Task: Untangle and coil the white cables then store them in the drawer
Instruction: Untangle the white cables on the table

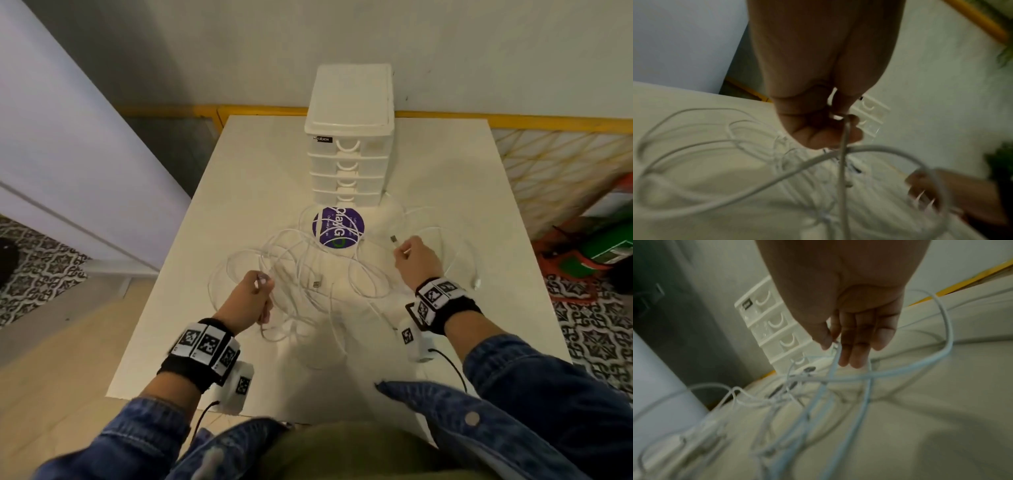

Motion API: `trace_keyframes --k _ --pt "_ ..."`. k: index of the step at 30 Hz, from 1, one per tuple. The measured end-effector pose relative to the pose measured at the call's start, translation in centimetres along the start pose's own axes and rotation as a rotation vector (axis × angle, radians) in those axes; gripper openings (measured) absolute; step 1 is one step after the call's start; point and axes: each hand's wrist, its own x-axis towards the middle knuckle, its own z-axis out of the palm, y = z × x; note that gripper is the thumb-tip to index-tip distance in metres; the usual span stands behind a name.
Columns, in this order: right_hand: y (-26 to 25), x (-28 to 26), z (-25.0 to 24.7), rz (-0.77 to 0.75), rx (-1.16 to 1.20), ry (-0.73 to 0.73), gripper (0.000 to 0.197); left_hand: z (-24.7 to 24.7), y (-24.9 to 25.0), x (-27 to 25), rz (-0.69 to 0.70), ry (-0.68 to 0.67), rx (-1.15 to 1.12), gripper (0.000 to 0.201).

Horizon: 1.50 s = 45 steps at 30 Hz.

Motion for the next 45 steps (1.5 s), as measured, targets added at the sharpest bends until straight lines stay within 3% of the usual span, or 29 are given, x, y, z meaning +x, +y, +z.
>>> trace_keyframes --k 4,7,9,12,16,19,25,28,32,35,38,40,42,45 --pt "-2.2 -0.5 -2.7 -0.056 0.42 0.172 0.009 0.0 -2.3 1.4 -0.162 0.022 0.004 0.024" --pt "-4.5 -0.1 -5.2 -0.184 0.425 0.323 0.011 -0.7 -2.9 2.2 -0.124 0.124 0.112 0.029" --pt "-6.0 0.2 -6.3 -0.256 0.358 0.344 0.019 -1.2 -2.9 2.3 -0.084 0.153 0.207 0.028" --pt "-8.1 0.5 -5.3 -0.327 0.115 0.185 0.014 -1.1 -2.2 2.1 -0.02 0.182 0.231 0.03" --pt "-9.3 1.6 -0.2 -0.411 -0.182 -0.185 0.027 -0.4 -0.4 2.3 0.106 0.208 0.124 0.027" --pt "-9.8 2.4 3.0 -0.434 -0.363 -0.344 0.031 -0.7 1.3 3.2 0.192 0.212 0.085 0.022" --pt "-9.9 3.2 5.0 -0.382 -0.54 -0.477 0.039 -3.7 0.0 5.4 0.053 0.266 0.181 0.019" --pt "-9.8 3.5 4.9 -0.422 -0.574 -0.494 0.03 -4.8 -1.3 5.7 -0.084 0.299 0.171 0.022" --pt "-10.4 3.4 2.9 -0.407 -0.569 -0.427 0.026 -4.0 -1.2 5.8 -0.143 0.302 0.162 0.025" --pt "-11.0 2.6 1.0 -0.39 -0.484 -0.371 0.031 -2.4 0.9 5.2 0.03 0.313 0.055 0.017" --pt "-11.9 0.9 -0.3 -0.403 -0.415 -0.284 0.032 -0.6 4.1 4.8 0.255 0.201 -0.012 0.011" --pt "-12.6 -0.4 -0.9 -0.448 -0.282 -0.166 0.029 0.3 5.7 4.9 0.303 0.147 0.004 0.017" --pt "-13.1 -1.8 -1.3 -0.527 -0.078 -0.07 0.029 0.8 6.7 5.1 0.252 0.107 -0.088 0.028" --pt "-13.4 -3.6 -1.8 -0.588 0.104 -0.082 0.035 1.1 7.7 5.2 0.132 0.046 -0.368 0.041"
